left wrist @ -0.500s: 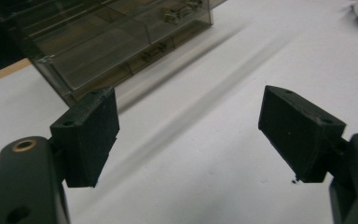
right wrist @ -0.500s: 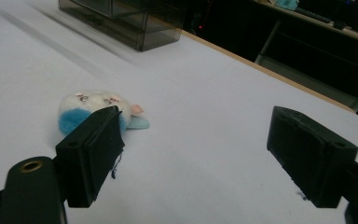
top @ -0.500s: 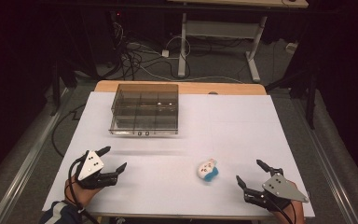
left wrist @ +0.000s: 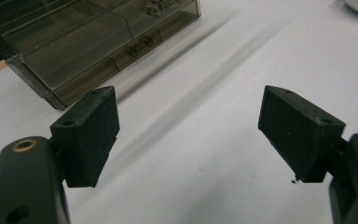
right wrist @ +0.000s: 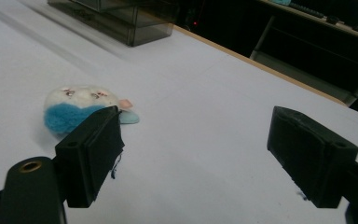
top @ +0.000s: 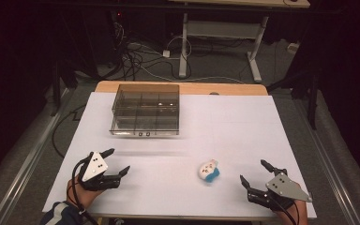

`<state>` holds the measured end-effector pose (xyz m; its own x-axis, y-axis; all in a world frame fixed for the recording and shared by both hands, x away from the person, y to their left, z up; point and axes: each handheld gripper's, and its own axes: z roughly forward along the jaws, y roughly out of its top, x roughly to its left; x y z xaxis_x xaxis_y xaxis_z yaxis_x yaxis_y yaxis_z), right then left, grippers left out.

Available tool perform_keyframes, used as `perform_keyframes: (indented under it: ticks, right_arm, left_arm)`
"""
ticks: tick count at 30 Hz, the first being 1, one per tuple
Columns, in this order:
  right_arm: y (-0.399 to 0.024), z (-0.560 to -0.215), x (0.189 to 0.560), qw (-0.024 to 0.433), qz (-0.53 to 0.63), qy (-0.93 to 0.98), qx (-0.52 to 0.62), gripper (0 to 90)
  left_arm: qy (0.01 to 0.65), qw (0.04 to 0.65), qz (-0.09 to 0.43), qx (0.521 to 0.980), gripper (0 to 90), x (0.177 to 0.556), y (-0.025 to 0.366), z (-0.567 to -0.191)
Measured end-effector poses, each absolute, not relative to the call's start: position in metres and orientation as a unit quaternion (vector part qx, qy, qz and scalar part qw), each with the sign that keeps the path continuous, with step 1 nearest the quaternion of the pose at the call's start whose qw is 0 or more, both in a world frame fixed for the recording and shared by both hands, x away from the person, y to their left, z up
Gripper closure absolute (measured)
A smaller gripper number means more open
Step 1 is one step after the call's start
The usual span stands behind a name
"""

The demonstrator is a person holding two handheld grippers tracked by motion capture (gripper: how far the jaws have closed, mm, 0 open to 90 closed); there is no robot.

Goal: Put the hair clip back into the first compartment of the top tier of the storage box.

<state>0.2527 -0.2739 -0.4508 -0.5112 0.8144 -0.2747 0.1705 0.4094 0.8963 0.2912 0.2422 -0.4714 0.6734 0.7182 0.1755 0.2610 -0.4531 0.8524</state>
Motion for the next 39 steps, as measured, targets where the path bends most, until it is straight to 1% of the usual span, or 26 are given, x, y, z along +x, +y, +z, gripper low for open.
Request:
perform_keyframes:
  ticks: [3,5,6,15,24,27,28,39]
  right_arm:
    - [-0.275,-0.450,0.252,0.375,0.432,0.752,0.328,18.3]
    - [-0.276,-0.450,0.253,0.376,0.433,0.751,0.328,18.4]
    - [-0.277,-0.450,0.253,0.376,0.432,0.750,0.331,18.4]
    - [-0.284,-0.450,0.254,0.381,0.428,0.745,0.342,18.4]
    - [-0.285,-0.452,0.253,0.379,0.422,0.748,0.345,18.3]
    - [-0.285,-0.454,0.255,0.378,0.418,0.750,0.345,18.4]
    - [-0.284,-0.455,0.255,0.377,0.416,0.752,0.346,18.3]
    - [-0.283,-0.457,0.257,0.373,0.412,0.756,0.345,18.3]
  left_arm:
    - [0.306,0.425,0.263,0.810,19.9,0.291,0.240,-0.471]
    - [0.297,0.425,0.268,0.812,19.9,0.291,0.239,-0.470]
    - [0.300,0.426,0.260,0.813,19.9,0.292,0.237,-0.470]
    - [0.290,0.425,0.250,0.820,19.9,0.297,0.227,-0.468]
    - [0.263,0.425,0.243,0.831,19.5,0.304,0.211,-0.459]
    - [0.255,0.427,0.239,0.834,19.5,0.306,0.204,-0.457]
    - [0.252,0.427,0.229,0.838,19.5,0.307,0.199,-0.456]
    - [0.226,0.436,0.212,0.845,19.4,0.312,0.168,-0.447]
